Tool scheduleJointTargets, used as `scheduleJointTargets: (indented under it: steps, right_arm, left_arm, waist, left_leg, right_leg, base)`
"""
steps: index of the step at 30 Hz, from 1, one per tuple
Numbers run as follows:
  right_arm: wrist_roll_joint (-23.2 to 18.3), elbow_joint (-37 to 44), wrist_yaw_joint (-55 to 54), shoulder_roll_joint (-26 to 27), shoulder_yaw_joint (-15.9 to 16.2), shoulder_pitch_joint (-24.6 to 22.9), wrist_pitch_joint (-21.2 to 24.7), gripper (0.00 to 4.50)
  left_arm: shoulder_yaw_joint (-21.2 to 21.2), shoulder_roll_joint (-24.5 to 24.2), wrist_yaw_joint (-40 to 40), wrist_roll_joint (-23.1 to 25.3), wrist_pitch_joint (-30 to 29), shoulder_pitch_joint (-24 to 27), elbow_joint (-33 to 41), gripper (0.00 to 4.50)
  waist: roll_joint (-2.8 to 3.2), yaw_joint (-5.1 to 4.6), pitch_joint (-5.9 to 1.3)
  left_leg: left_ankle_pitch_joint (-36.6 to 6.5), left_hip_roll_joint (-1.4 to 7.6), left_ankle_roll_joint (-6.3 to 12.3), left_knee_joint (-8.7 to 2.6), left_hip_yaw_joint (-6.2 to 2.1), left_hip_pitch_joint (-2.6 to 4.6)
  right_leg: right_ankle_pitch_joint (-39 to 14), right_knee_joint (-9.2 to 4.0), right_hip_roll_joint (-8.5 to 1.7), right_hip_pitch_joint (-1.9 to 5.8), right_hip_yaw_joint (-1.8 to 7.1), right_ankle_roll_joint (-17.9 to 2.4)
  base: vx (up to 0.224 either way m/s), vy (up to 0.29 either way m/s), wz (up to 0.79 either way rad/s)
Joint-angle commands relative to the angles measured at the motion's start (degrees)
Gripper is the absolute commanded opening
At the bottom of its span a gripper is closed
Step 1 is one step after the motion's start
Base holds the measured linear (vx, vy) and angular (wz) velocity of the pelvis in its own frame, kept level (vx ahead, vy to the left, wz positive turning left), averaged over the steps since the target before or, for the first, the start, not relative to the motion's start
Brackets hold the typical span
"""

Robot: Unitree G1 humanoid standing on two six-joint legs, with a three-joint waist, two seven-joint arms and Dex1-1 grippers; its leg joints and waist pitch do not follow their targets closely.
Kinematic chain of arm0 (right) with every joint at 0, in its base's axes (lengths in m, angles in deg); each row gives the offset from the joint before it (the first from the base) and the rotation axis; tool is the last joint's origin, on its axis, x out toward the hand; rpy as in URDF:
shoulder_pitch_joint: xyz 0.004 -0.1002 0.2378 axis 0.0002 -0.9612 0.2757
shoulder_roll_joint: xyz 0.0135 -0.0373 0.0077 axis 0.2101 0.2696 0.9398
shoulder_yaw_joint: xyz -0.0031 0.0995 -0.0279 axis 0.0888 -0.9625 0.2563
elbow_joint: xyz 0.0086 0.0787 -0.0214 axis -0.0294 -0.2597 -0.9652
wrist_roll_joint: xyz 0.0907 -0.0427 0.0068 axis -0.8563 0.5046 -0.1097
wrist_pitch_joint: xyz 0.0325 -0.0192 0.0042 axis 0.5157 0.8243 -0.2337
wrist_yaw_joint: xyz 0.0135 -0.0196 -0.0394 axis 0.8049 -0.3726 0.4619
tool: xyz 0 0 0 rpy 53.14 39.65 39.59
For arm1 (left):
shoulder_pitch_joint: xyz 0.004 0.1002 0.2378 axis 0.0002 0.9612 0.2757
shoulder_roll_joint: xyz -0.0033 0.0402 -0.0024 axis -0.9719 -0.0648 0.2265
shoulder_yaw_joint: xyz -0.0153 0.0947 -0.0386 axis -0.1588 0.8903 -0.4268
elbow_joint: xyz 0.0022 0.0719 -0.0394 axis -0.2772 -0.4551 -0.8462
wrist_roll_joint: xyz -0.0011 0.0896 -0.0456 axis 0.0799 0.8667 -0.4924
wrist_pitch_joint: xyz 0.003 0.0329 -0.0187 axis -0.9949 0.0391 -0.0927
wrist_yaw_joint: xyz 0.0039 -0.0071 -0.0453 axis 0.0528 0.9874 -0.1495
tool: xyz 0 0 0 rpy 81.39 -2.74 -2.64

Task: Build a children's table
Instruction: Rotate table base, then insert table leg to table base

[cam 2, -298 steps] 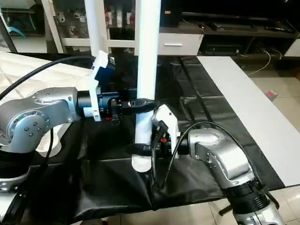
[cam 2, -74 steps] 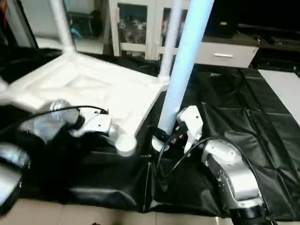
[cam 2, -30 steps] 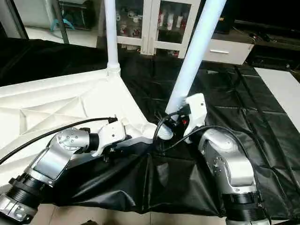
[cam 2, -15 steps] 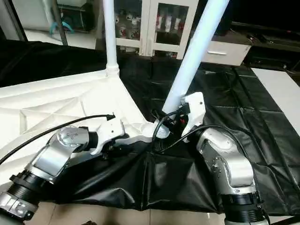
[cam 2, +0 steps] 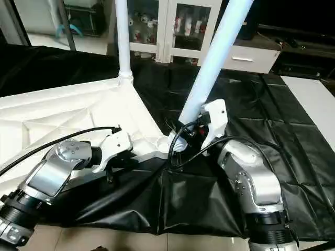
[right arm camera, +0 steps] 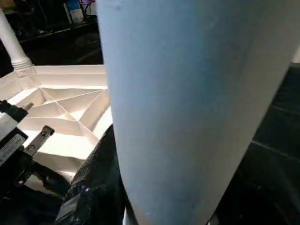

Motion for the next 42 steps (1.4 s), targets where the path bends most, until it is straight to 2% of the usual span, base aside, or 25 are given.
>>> scheduleJointTargets:
  steps: [1, 3, 5, 8, 12, 16, 17, 18, 20, 24, 26, 28, 33, 38, 42]
  right_arm:
    - [-0.3, -0.9, 0.0, 0.0, 0.0, 1.9, -1.0, 1.85]
    - [0.2, -2.0, 0.1, 0.2, 0.4, 2.5, -1.3, 1.85]
    - [0.7, -2.9, 0.2, 0.2, 0.8, 3.0, -1.6, 1.85]
    - [2.2, -6.5, 0.6, 0.6, 1.8, 5.1, -2.2, 1.85]
    - [2.9, -9.7, 2.2, 0.3, 3.0, 6.5, -2.1, 1.85]
    - [2.8, -12.2, 4.4, -0.5, 4.4, 7.7, -0.5, 1.85]
    - [2.9, -12.3, 4.5, -0.6, 4.5, 7.7, -0.6, 1.85]
    - [2.9, -12.6, 5.7, -0.9, 5.1, 7.9, -0.1, 1.85]
    - [2.9, -12.5, 6.9, -1.4, 5.9, 8.0, 0.9, 1.85]
    - [3.6, -12.7, 7.5, -2.4, 6.9, 8.5, 2.4, 1.85]
    - [3.9, -12.8, 8.1, -3.4, 7.2, 9.2, 3.6, 1.85]
    - [3.9, -12.8, 8.4, -3.9, 7.3, 9.5, 4.1, 1.85]
    - [3.5, -11.5, 10.4, -5.9, 7.8, 9.9, 7.2, 1.85]
    - [4.3, -13.0, 10.7, -6.4, 8.9, 10.1, 8.0, 1.85]
    - [3.6, -15.3, 9.6, -4.4, 7.9, 10.3, 7.5, 1.85]
  left_arm:
    - [2.4, -0.4, -0.7, 1.7, -0.3, 1.9, -2.6, 0.08]
    - [3.1, -0.4, -0.7, 1.8, -0.4, 2.6, -2.2, 0.04]
    - [3.8, -0.5, -0.5, 2.0, -0.5, 3.0, -1.7, 0.02]
    - [5.6, -0.3, 0.0, 2.4, -0.2, 3.7, -1.3, 0.02]
    - [7.0, -0.2, 1.7, 1.8, 0.6, 4.1, -0.8, 0.0]
    - [7.1, -0.2, 4.4, -0.5, 0.0, 3.6, 1.2, 0.0]
    - [7.1, -0.2, 4.5, -0.6, 0.0, 3.5, 1.3, 0.0]
    - [7.1, -0.4, 5.1, -0.9, -0.5, 3.1, 1.8, 0.0]
    - [7.3, -0.5, 5.4, -0.8, -0.6, 2.7, 2.0, 0.0]
    - [7.5, -0.9, 5.5, -0.4, -0.3, 2.3, 1.8, 0.0]
    - [7.5, -1.0, 5.2, -0.2, -0.1, 2.2, 1.5, 0.0]
    - [7.4, -1.1, 5.2, -0.1, -0.1, 2.1, 1.4, 0.0]
    - [7.6, -1.1, 5.3, -0.2, 0.0, 1.8, 1.1, 0.0]
    - [8.0, -1.3, 5.7, -0.3, 0.3, 1.7, 1.2, 0.0]
    - [8.1, -1.3, 5.7, -0.3, 0.4, 1.6, 1.1, 0.0]
  waist:
    - [-0.21, 0.2, -2.95]
    - [-0.03, 0.29, -2.83]
    - [0.13, 0.28, -2.88]
    - [0.06, 0.17, -3.03]
    - [0.11, 0.23, -3.2]
    - [-0.05, 0.48, -3.22]
    - [-0.06, 0.67, -3.19]
    - [-0.42, 0.78, -3.18]
    - [-0.27, 0.95, -3.11]
    - [-0.55, 1.04, -3.12]
    - [-0.76, 0.98, -3.19]
    - [-0.7, 1.05, -3.17]
    - [-1.1, 1.13, -3.19]
    - [-1.02, 1.13, -3.16]
    - [-1.05, 0.97, -3.2]
  left_leg:
    - [-6.7, 3.24, 1.42, -4.27, -1.04, 0.58]
    - [-8.1, 3.3, 0.8, -4.35, -1.02, 0.73]
    - [-8.2, 3.33, 0.42, -4.44, -1.1, 0.74]
    - [-7.5, 3.25, 0.23, -4.36, -1.08, 0.73]
    - [-5.3, 3.19, 1.06, -4.15, -0.96, 0.66]
    - [-4.2, 3.23, 1.75, -4.03, -0.82, 0.74]
    - [-4.3, 3.25, 1.74, -4.06, -0.78, 0.8]
    - [-4.4, 3.27, 1.83, -4.07, -0.73, 0.83]
    - [-5.0, 3.32, 1.74, -4.13, -0.75, 0.84]
    - [-5.6, 3.34, 1.1, -4.25, -0.83, 0.85]
    - [-4.7, 3.3, 1.15, -4.2, -0.82, 0.83]
    - [-4.7, 3.31, 1.14, -4.19, -0.8, 0.92]
    - [-4.9, 3.27, 1.14, -4.14, -0.81, 0.73]
    - [-5.3, 3.35, 0.9, -4.16, -0.83, 0.85]
    - [-5.9, 3.32, 0.52, -4.22, -0.85, 0.86]
  right_leg:
    - [-3.3, -4.84, -5.16, 2.26, 2.92, -11.5]
    - [-6.6, -5.15, -5.33, 2.13, 3.03, -10.9]
    - [-7.0, -5.17, -5.27, 2.1, 3.02, -10.5]
    - [-5.4, -4.96, -5.15, 2.16, 2.99, -10.7]
    - [-1.1, -4.61, -5.1, 2.36, 3.0, -11.5]
    - [0.3, -4.4, -5.08, 2.33, 2.95, -12.4]
    - [0.1, -4.44, -5.02, 2.28, 2.95, -12.2]
    - [-0.4, -4.46, -5.08, 2.3, 2.95, -12.1]
    - [-1.8, -4.59, -5.1, 2.24, 2.95, -11.7]
    - [-3.6, -4.73, -5.2, 2.23, 2.94, -10.8]
    - [-2.2, -4.57, -5.07, 2.24, 2.9, -10.8]
    - [-2.1, -4.6, -5.07, 2.19, 2.91, -10.9]
    - [-2.5, -4.66, -5.15, 2.36, 2.94, -10.6]
    - [-3.1, -4.71, -5.14, 2.2, 2.91, -10.8]
    - [-3.3, -4.7, -5.15, 2.13, 2.88, -11.1]
  base:
    - [0.0, 0.0, 0.0]
    - [0.0, 0.0, 0.0]
    - [0.0, 0.0, 0.0]
    - [0.0, 0.0, 0.0]
    - [0.0, 0.0, 0.0]
    - [0.0, 0.0, 0.0]
    - [0.0, 0.0, 0.0]
    - [0.0, 0.0, 0.0]
    - [0.0, 0.0, 0.0]
    - [0.0, 0.0, 0.0]
    - [0.0, 0.0, 0.0]
    - [0.0, 0.0, 0.0]
    - [0.0, 0.0, 0.0]
    - [0.0, 0.0, 0.0]
    - [0.0, 0.0, 0.0]
